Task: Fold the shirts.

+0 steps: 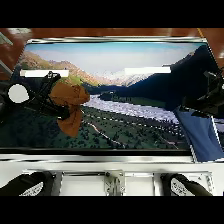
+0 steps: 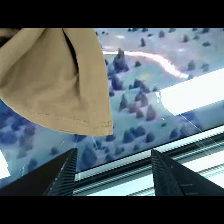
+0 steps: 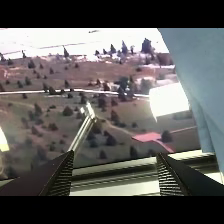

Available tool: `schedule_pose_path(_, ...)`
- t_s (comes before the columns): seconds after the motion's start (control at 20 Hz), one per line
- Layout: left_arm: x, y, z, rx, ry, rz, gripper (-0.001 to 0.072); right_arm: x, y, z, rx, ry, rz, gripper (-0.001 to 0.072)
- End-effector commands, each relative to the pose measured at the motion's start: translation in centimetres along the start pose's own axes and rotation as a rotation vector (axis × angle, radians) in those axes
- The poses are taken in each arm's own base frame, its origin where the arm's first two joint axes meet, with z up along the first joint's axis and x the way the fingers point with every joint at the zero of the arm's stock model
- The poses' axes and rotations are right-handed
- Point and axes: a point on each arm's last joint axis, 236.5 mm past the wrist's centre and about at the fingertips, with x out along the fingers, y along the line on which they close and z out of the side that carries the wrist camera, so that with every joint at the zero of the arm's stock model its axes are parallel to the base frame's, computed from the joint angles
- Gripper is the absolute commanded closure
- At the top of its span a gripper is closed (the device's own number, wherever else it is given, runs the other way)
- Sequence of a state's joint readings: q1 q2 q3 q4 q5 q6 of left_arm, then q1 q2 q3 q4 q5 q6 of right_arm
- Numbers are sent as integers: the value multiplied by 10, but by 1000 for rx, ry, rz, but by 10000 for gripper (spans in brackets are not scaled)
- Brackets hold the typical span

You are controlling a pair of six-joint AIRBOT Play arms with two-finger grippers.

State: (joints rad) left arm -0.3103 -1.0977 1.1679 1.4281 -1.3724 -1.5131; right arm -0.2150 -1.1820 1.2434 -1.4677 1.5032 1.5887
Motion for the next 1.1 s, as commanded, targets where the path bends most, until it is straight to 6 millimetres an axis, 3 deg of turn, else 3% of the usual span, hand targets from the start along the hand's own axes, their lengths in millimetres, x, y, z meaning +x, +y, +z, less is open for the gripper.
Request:
schedule_pose_path(0.0, 0, 0, 0, 0, 1, 0, 173, 0, 0, 0, 0, 0, 0, 71)
schedule_pose_path(0.8, 0, 0, 1, 0, -3, 0, 173, 0, 0, 1, 0, -4, 1, 71)
schedule_pose_path(0.95, 2, 0, 24, -4, -95, -3, 174, 0, 0, 1, 0, -5, 1, 71)
schedule_pose_path(1.05, 5, -11, 31, -19, -113, -52, 174, 0, 0, 3, 0, -10, 1, 71)
